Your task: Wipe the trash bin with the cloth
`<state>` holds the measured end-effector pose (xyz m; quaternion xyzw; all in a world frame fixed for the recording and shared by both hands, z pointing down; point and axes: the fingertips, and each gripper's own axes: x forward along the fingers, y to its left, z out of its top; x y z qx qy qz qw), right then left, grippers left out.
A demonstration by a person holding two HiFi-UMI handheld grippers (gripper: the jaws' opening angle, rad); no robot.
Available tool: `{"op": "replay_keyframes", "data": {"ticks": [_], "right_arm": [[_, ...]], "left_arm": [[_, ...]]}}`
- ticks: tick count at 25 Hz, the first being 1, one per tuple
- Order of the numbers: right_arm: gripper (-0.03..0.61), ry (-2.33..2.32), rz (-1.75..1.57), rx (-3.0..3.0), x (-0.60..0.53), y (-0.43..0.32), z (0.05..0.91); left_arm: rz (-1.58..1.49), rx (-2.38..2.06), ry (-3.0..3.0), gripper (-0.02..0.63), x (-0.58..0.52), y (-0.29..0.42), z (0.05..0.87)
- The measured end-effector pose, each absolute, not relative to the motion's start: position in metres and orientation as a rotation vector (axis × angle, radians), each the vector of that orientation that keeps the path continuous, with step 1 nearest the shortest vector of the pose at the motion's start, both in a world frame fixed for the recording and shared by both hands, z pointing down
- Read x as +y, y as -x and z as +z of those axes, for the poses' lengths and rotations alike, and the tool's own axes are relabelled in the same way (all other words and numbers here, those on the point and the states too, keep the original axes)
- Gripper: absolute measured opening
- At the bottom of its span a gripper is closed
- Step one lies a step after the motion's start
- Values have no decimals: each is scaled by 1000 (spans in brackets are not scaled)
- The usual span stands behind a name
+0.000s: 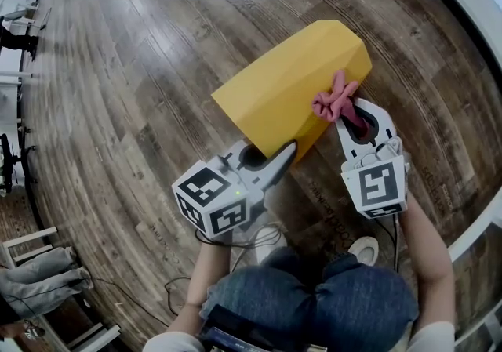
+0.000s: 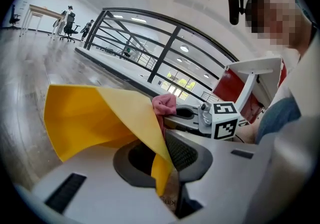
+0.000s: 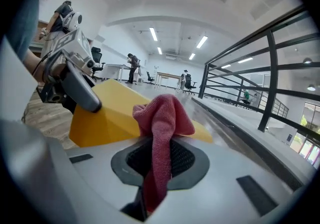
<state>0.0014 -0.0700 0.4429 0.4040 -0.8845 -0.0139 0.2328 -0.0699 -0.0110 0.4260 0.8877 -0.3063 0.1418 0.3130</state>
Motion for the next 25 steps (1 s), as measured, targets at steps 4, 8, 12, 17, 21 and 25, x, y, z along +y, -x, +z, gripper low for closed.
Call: {"op": "replay_keyframes", "data": {"ticks": [4,8,12,17,21,25], "right_arm": [[51,-1203,8,-2351,-94,-24,456],[51,-1270,9,-2282,-116,-43,467],[51,-1340,26,-2212,-135,-65,477],[51,-1363,8,-2166,-148,-74,478],[51,-1350,16,-2285,-127,-54,446],[51,-1086,-73,-2506,-67,6,406]], "left_arm": [[386,-819,-2333,55,-10,74,429],[394,-823,-2330,55,-8,76,433],[395,-821,-2325,55,-7,77,436],[394,-830,-2314,55,-8,80,437],[395,-832,-2310,55,-7,80,438],[393,-833,-2309,55,-8,81,437]]}}
